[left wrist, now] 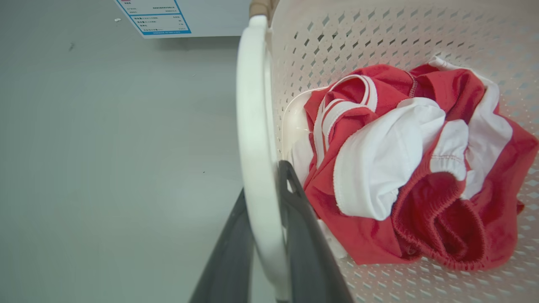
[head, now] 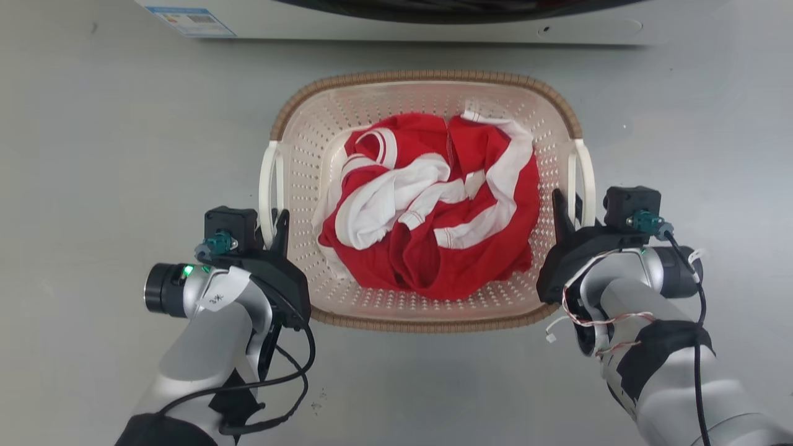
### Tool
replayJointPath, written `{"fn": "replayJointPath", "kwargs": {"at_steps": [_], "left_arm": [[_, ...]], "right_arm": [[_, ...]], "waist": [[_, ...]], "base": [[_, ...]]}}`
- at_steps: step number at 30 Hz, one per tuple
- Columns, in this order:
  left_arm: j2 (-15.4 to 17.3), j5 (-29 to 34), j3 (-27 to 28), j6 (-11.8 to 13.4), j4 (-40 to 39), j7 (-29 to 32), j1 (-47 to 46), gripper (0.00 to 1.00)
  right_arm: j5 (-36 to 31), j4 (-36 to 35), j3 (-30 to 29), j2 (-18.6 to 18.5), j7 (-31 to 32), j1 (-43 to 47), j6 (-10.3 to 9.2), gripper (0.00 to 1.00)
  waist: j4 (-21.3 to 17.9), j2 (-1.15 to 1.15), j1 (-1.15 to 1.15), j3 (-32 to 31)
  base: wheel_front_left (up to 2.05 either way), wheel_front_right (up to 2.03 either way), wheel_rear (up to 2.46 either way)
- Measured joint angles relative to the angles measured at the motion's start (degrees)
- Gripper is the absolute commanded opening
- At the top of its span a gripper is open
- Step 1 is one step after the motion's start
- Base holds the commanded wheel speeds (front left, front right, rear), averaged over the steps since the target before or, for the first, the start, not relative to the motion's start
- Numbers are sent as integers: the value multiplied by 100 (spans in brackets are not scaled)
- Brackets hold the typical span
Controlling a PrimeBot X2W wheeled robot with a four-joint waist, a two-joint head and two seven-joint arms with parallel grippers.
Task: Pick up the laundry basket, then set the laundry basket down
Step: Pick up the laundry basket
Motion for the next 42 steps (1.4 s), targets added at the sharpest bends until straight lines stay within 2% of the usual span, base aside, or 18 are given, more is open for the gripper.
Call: {"fn": "replayJointPath", "kwargs": {"at_steps": [18,29,42], "left_arm": [[7,-573,-504,75,49,238,1260,0],[21,-849,-828,93,122,460,2081,0],[54,-1050,-1194,109,137,1009,2816,0]], "right_arm": [[753,-156,613,27,110,1372,-34,0],[1237,-309,1068,27,411,2256,-123,0],[1823,-389,1482,26,996,2991,-178,0]], "waist": [[66,0,-1,-1469],[34,-1,-1,-2407],[-20,-1,-1,-3488]], "base": [[0,0,0],[0,0,0],[0,0,0]]}}
